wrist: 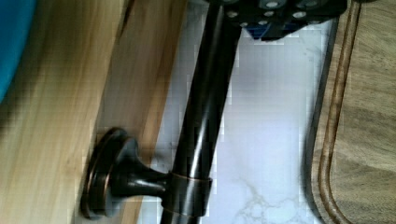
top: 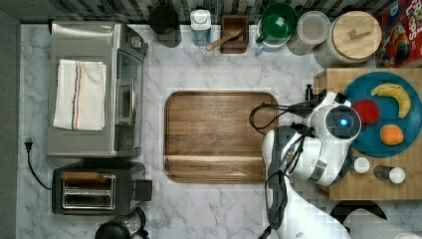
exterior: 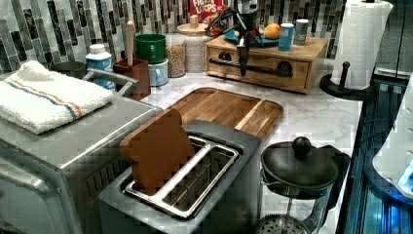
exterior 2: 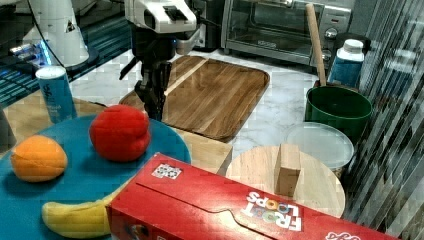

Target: Close the drawer.

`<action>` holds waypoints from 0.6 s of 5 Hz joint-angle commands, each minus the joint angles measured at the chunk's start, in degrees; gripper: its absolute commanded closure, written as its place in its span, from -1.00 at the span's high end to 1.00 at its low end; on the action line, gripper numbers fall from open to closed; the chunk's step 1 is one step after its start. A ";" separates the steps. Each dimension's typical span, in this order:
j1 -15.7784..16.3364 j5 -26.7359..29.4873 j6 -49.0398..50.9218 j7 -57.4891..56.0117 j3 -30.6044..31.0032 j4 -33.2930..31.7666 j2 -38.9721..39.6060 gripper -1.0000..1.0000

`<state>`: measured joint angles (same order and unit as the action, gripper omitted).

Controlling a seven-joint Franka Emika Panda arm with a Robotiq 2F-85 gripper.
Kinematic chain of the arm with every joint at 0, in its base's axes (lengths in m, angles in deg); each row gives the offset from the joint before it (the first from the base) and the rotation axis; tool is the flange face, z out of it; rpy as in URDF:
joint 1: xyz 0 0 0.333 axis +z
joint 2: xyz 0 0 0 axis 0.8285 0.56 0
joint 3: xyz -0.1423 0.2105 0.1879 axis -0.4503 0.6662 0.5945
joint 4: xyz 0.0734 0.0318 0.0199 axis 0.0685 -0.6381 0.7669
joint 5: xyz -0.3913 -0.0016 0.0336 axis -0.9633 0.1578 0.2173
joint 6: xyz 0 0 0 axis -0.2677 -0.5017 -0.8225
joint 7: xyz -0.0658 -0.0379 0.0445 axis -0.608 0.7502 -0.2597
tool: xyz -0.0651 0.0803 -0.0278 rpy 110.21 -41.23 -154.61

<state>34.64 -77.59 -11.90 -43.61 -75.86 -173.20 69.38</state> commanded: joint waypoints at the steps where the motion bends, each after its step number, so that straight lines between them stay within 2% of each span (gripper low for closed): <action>1: -4.29 -1.74 -2.98 1.05 -6.06 10.09 0.48 -1.00; 3: -4.32 -1.75 -2.97 1.08 -6.02 10.08 0.47 -1.00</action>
<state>35.14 -77.90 -11.93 -43.55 -76.22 -173.20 69.45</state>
